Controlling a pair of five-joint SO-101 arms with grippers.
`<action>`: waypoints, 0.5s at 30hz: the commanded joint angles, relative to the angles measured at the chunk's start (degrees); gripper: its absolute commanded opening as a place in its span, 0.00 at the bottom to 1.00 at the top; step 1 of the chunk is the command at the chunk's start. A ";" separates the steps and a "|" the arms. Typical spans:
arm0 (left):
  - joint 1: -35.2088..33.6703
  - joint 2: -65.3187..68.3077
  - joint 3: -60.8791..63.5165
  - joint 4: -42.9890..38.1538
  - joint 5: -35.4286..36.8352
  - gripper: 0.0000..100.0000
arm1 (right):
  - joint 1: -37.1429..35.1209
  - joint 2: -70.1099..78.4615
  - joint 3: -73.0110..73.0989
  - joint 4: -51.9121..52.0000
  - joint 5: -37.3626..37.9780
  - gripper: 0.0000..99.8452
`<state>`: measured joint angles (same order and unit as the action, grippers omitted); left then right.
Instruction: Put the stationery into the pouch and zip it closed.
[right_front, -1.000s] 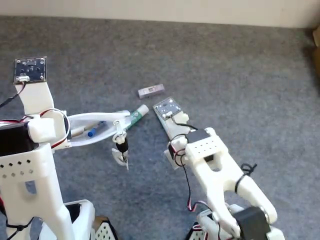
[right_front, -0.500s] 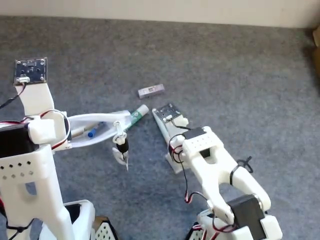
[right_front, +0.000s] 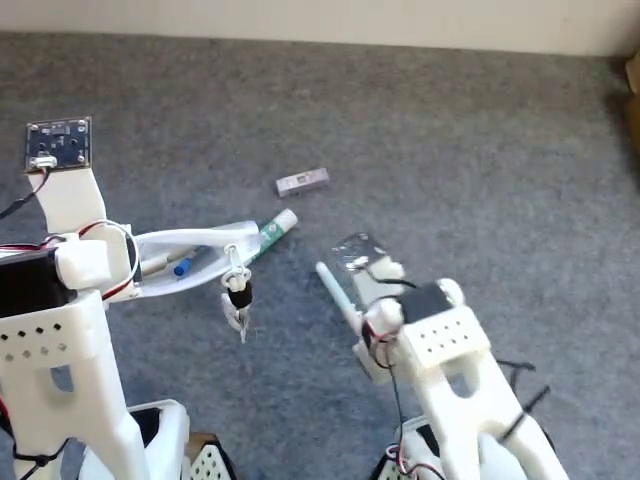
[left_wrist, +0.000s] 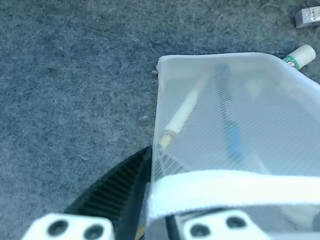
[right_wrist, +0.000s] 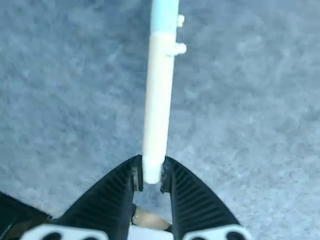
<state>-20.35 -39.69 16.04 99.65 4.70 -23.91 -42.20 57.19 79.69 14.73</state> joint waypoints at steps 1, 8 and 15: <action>-0.84 -0.48 0.31 -0.79 -0.62 0.01 | 6.20 -8.66 2.59 1.63 8.53 0.00; -0.66 -0.48 0.22 -0.79 -0.62 0.01 | 10.86 -11.47 4.44 4.18 13.10 0.12; -0.66 -0.40 0.22 -0.79 -0.62 0.01 | 8.04 -11.38 2.42 3.47 13.10 0.19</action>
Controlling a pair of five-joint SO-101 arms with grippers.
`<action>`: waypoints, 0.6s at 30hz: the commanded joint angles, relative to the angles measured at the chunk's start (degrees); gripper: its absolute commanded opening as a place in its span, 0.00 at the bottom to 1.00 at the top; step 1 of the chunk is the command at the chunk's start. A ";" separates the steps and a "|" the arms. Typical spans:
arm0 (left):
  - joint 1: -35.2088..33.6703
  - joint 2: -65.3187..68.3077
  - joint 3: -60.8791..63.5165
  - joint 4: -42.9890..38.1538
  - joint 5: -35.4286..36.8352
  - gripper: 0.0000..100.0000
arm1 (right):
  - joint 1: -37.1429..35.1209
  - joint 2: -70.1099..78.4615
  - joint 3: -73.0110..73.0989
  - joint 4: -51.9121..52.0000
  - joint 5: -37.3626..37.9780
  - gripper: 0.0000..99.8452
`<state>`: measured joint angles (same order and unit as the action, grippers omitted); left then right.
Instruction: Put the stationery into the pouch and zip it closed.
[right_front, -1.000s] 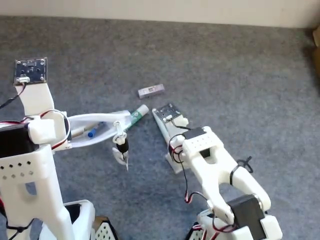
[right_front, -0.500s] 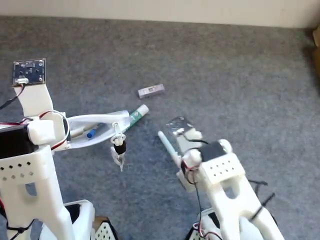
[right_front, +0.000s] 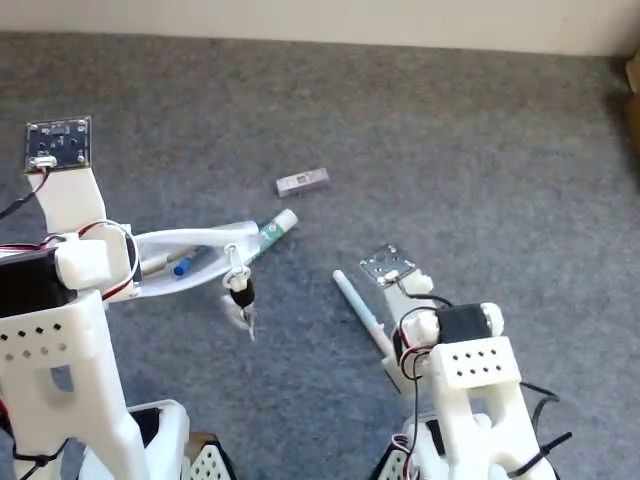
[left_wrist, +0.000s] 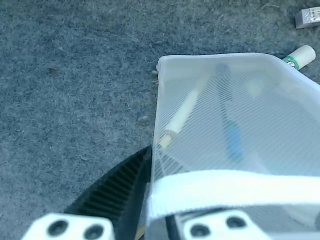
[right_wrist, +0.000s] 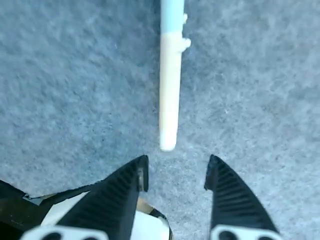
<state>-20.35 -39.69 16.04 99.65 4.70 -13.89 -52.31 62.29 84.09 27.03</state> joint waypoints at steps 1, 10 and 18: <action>-0.66 -0.40 0.22 -0.79 -0.62 0.01 | -3.12 -1.27 -3.38 -1.71 0.70 0.19; -0.57 -0.40 0.22 -0.79 -0.62 0.01 | -16.66 -1.19 -4.88 -18.59 -8.44 0.19; -0.57 -0.31 0.22 -0.79 -0.62 0.01 | -17.10 -1.10 -4.70 -29.14 -8.44 0.19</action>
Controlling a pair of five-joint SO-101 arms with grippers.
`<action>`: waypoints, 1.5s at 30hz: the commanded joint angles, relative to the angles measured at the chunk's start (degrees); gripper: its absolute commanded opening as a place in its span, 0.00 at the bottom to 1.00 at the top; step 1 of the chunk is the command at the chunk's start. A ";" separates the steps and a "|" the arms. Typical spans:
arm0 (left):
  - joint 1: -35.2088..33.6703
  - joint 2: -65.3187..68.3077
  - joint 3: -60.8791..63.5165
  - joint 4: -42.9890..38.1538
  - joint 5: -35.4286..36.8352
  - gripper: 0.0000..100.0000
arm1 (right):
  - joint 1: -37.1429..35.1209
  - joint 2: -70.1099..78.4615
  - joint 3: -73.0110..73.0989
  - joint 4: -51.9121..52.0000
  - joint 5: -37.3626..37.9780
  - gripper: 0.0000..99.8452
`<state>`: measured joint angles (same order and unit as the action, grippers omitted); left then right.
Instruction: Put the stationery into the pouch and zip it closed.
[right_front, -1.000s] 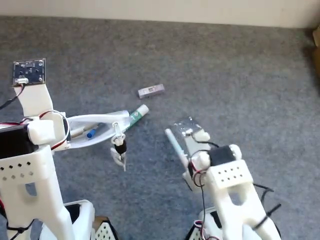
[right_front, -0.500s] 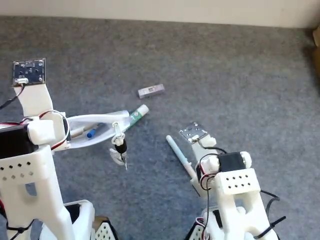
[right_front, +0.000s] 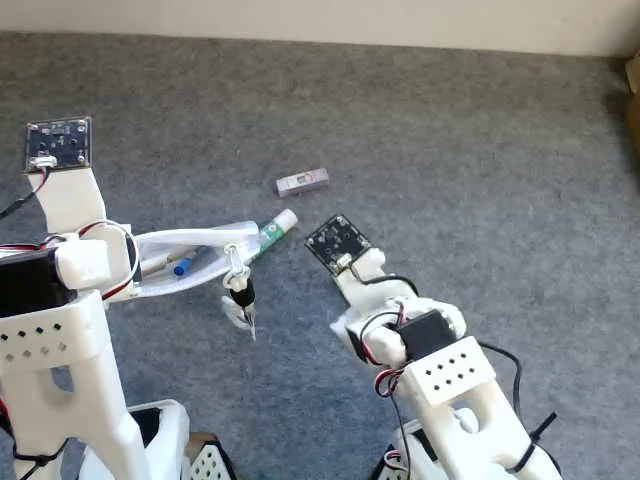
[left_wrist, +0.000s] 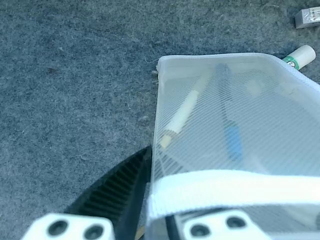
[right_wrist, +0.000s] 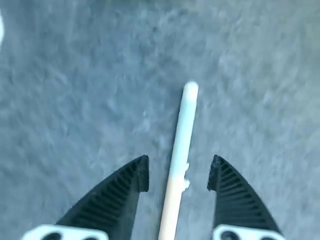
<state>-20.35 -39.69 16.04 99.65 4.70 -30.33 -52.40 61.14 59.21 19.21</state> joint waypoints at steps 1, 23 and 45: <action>-0.57 -0.31 0.22 -0.79 -0.62 0.01 | -0.84 -0.75 -3.56 -5.05 -0.62 0.19; -0.75 -0.22 0.31 -0.79 -0.62 0.01 | 4.79 46.02 -12.97 -17.27 -0.62 0.06; -0.84 -0.22 0.40 -0.79 -0.62 0.01 | 11.91 28.70 -10.68 -11.91 -18.81 0.00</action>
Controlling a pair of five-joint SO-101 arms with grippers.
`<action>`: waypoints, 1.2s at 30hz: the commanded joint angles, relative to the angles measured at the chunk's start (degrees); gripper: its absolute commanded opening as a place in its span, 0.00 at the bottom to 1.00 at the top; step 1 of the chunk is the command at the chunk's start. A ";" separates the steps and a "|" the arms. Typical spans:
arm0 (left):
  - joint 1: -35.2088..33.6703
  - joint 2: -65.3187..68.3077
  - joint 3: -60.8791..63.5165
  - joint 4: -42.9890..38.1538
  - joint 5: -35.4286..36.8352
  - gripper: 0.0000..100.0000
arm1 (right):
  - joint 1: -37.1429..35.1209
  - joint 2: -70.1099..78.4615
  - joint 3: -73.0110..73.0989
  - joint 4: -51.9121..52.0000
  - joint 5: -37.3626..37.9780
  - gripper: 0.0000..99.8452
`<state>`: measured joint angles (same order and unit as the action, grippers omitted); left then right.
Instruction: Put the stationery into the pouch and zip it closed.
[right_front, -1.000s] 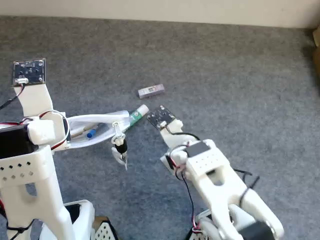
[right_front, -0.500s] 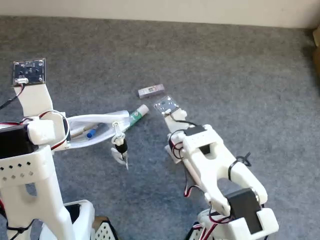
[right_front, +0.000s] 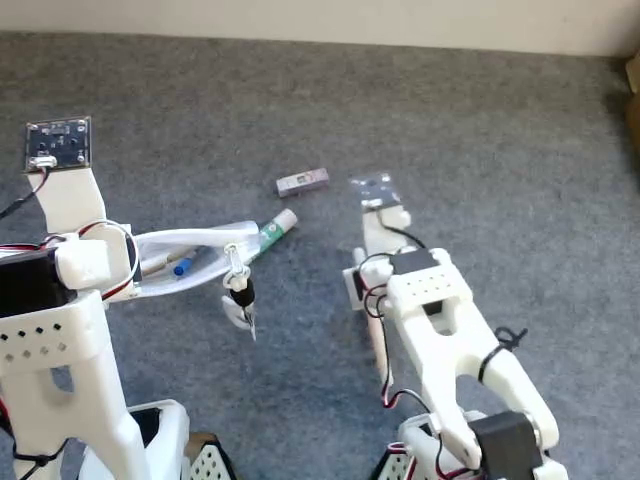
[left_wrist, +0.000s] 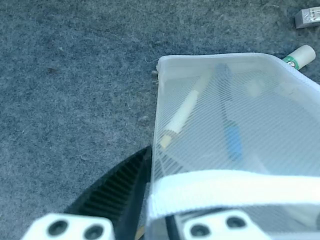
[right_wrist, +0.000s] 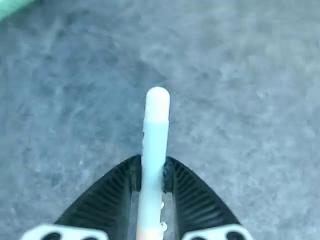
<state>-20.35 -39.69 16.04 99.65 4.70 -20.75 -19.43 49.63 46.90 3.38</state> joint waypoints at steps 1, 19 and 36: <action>-0.84 -0.22 0.40 -0.79 -0.62 0.01 | 2.42 -4.53 0.92 0.40 -3.08 0.00; -0.84 -0.13 0.48 -0.79 -0.62 0.01 | 2.42 -16.92 3.56 0.40 -5.54 0.00; -0.92 -0.40 1.27 -1.41 -0.62 0.01 | 5.14 -20.26 3.12 -2.59 -45.19 0.00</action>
<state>-20.35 -39.78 16.84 99.12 4.70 -18.73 -36.22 53.85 45.58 -35.56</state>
